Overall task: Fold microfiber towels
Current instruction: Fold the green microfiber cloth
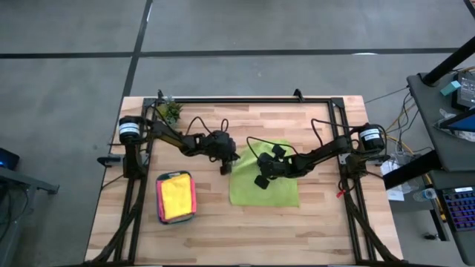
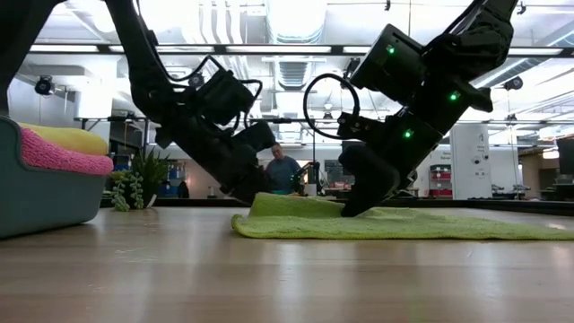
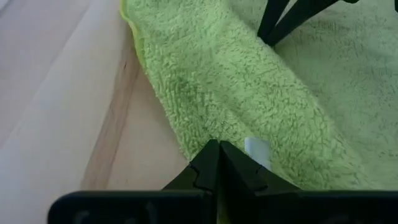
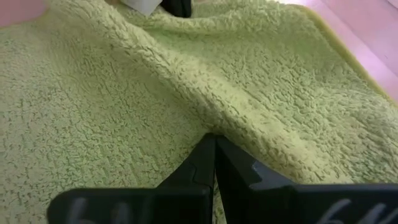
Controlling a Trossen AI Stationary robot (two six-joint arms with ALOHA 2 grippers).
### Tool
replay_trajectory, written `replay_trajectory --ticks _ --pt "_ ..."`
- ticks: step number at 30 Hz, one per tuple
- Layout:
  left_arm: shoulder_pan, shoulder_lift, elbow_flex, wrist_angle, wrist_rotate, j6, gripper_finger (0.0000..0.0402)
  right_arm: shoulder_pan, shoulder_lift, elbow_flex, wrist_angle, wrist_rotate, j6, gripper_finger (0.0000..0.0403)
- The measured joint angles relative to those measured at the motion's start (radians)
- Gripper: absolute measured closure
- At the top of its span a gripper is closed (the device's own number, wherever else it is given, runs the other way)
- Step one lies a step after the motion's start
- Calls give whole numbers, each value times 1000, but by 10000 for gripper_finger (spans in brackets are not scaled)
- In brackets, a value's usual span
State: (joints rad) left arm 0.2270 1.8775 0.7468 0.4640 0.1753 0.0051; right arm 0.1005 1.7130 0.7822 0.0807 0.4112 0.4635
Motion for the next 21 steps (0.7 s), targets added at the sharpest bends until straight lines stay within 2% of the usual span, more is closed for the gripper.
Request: replay_trajectory --ticks 3,4,8,10,12,17,21 --pt "-1 1 4 -9 -12 0 402 -1 -7 1 -23 -30 4 394" --pt "-2 -4 4 -13 -53 0 402 -1 -13 2 -43 -47 12 394" --pt "1 -32 -1 -46 -356 11 402 0 -44 2 -134 -83 66 394" --pt "4 -46 -2 -53 -449 30 402 4 -57 1 -143 -82 70 394" --pt "4 -65 -1 -45 -449 35 402 7 -71 -1 -153 -88 64 394" --pt "2 -79 -1 -20 -296 34 402 7 -101 -3 -154 -85 58 394" --pt "0 -79 -3 -21 -285 26 402 7 -113 -2 -149 -78 57 394"
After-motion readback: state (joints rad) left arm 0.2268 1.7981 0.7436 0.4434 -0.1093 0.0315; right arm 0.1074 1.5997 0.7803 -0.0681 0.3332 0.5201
